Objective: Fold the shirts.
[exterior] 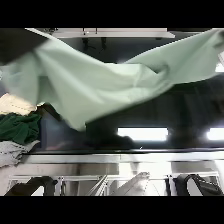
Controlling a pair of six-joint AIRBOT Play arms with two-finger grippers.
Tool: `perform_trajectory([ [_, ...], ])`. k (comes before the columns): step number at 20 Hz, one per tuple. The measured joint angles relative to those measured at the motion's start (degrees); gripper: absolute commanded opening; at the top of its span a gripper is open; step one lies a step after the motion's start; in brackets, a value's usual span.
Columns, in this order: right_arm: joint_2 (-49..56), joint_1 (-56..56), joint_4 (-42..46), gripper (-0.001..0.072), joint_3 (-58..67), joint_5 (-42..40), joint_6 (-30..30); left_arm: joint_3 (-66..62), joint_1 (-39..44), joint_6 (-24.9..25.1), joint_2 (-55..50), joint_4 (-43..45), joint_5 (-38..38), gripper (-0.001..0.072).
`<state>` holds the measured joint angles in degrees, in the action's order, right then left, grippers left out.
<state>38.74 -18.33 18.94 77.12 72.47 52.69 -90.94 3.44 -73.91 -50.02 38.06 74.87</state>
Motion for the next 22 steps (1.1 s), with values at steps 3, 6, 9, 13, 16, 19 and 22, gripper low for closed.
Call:
perform_trajectory([
  [3, 1.22, 0.7, 2.71, 0.0021, 1.2, -2.75, 1.73, 0.04, -0.07, -1.81, 0.48, 3.23, -1.97, 0.0026],
  [6, 8.55, 3.32, 6.23, 0.0021, 0.31, -3.98, 3.28, 0.11, -0.11, -2.19, -8.39, 4.96, -0.76, 0.0026],
  [9, 20.11, 6.75, 10.99, 0.0218, -2.64, -5.99, 4.76, 0.11, -0.11, -0.85, -22.43, 5.27, 0.52, 0.056],
  [13, 37.64, 9.18, 13.25, 0.0625, -2.8, -14.12, 5.46, -2.8, -1.84, 1.88, -40.61, 5.51, -1.38, 0.072],
  [16, 44.76, 7.63, 13.73, 0.0538, -0.11, -14.25, 6.25, -8.61, -5.66, 2.36, -49.22, 5.86, 2.89, 0.072],
  [19, 46.73, 3.28, 16.37, 0.0539, 0.42, -8.26, 7.52, -10.97, -9.77, 1.88, -52.61, 6.82, 8.94, 0.0717],
  [22, 46.97, -1.97, 19.61, 0.0581, -3.63, -2.54, 9.01, -7.13, -11.34, 1.66, -53.27, 8.66, 11.13, 0.0705],
])
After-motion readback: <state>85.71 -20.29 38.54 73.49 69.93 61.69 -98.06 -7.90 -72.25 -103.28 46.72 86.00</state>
